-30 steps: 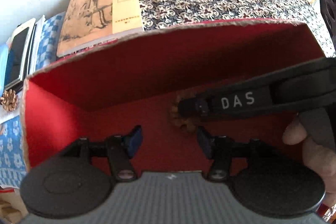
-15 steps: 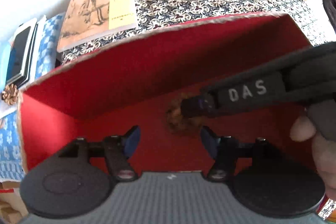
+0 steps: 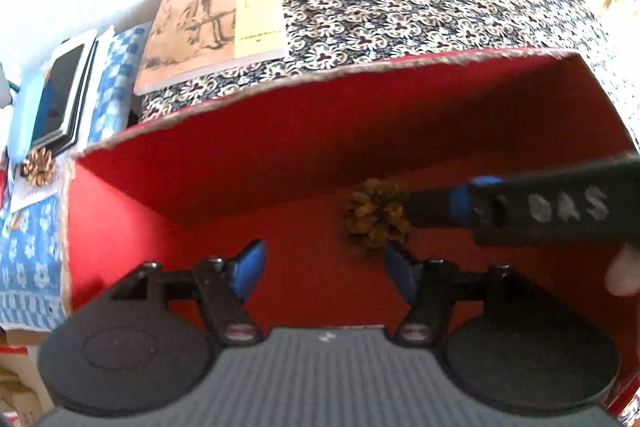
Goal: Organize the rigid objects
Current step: 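Open the right tool to drop the pine cone into the box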
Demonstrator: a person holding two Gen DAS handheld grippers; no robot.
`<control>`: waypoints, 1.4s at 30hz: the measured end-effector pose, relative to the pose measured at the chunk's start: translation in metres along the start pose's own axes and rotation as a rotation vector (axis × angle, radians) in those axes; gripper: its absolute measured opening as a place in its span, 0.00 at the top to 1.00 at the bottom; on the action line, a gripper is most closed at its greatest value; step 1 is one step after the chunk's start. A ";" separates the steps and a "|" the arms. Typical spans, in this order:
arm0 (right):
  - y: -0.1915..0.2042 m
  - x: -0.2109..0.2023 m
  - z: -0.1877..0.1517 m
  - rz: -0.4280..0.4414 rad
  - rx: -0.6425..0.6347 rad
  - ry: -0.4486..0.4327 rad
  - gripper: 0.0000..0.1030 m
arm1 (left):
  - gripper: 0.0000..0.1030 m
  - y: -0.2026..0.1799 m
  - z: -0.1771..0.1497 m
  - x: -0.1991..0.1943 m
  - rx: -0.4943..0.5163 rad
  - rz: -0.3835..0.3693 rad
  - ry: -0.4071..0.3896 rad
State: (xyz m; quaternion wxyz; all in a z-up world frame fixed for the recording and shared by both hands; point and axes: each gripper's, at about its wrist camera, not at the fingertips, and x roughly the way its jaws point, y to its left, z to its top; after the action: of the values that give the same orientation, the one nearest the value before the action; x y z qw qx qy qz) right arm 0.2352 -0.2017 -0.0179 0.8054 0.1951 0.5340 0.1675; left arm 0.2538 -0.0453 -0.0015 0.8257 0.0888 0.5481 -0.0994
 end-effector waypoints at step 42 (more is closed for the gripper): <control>-0.003 -0.018 -0.021 0.026 0.001 -0.208 0.81 | 0.30 0.001 -0.009 -0.017 -0.062 0.176 -0.154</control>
State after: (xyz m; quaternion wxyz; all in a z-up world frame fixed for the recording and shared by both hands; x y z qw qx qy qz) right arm 0.2089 -0.2100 -0.0122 0.8542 0.2190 0.4448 0.1565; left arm 0.2393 -0.0412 0.0102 0.8732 0.1032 0.4760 -0.0162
